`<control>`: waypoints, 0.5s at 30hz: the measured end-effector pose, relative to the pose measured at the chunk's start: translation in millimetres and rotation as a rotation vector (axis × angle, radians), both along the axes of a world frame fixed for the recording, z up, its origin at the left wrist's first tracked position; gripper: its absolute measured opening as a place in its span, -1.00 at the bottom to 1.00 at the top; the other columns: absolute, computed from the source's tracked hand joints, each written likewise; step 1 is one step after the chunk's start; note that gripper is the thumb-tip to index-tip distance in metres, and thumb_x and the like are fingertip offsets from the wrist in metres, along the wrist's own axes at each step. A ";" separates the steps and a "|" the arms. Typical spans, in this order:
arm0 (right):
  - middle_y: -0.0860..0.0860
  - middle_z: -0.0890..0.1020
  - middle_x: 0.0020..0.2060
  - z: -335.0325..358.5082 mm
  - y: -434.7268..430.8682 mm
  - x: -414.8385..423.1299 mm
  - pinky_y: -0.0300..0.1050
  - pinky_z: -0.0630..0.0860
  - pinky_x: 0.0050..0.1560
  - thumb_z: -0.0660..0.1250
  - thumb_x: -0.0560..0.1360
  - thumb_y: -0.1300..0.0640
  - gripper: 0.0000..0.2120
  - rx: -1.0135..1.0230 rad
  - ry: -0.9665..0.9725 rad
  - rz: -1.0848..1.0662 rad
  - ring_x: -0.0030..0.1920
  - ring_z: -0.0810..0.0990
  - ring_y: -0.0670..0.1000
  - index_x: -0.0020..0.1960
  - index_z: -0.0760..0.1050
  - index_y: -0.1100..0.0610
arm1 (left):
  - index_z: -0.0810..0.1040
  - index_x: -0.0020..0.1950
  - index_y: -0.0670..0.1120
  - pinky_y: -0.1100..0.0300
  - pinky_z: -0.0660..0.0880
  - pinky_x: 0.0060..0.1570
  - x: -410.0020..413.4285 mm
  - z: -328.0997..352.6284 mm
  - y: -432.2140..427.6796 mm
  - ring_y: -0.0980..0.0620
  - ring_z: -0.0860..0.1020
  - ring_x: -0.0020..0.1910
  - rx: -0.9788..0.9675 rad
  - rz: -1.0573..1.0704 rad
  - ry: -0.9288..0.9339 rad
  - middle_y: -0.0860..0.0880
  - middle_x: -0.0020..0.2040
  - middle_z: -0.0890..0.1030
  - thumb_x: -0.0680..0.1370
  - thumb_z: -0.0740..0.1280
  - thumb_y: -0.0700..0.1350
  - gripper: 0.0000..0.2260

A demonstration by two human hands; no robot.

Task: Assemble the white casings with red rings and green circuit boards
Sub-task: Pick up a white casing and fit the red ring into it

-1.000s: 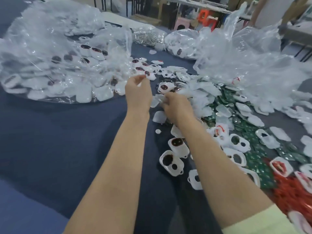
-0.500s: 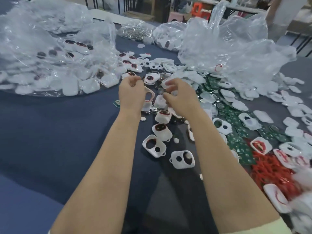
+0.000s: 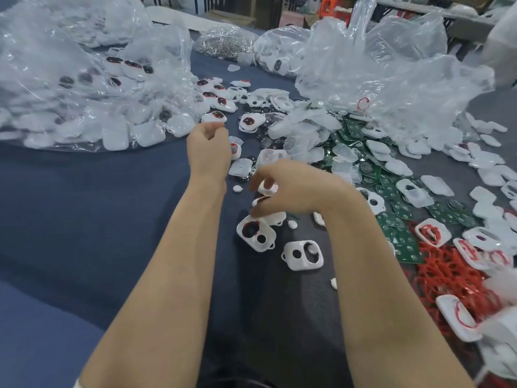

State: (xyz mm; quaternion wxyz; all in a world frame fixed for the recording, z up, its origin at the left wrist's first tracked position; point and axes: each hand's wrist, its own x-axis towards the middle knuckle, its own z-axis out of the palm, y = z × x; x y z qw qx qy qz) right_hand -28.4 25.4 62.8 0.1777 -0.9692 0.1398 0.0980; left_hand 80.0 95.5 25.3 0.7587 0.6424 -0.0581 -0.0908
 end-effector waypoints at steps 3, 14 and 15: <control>-0.04 0.42 -0.14 -12.1 9.6 0.1 -0.26 0.32 -0.34 0.47 0.41 0.04 -0.70 -0.032 0.057 0.072 -0.10 0.43 0.00 0.11 0.55 0.02 | 0.50 0.16 -0.20 0.56 0.33 -0.44 -0.5 -0.1 -4.3 0.37 0.47 -0.41 0.014 0.004 -0.006 0.09 -0.19 0.45 0.58 0.18 -0.29 -0.81; 0.15 0.64 -0.06 -14.0 -17.0 15.7 -0.04 0.62 -0.04 0.29 0.53 0.25 -0.73 0.539 -0.475 -0.448 -0.28 0.66 0.04 0.23 0.43 0.19 | 0.51 0.06 -0.08 -0.01 0.52 0.16 -7.9 6.7 -9.4 0.06 0.50 -0.05 0.046 0.056 -0.094 0.03 -0.02 0.53 0.54 0.18 -0.25 -0.82; 0.13 0.64 -0.02 -8.8 -21.2 7.2 -0.03 0.61 -0.02 0.33 0.52 0.22 -0.69 0.465 -0.424 -0.419 -0.23 0.67 0.05 0.25 0.42 0.17 | 0.51 0.06 -0.07 -0.05 0.51 0.17 -8.2 8.2 -10.7 0.04 0.50 -0.03 0.061 0.058 -0.114 0.01 0.01 0.53 0.54 0.18 -0.25 -0.82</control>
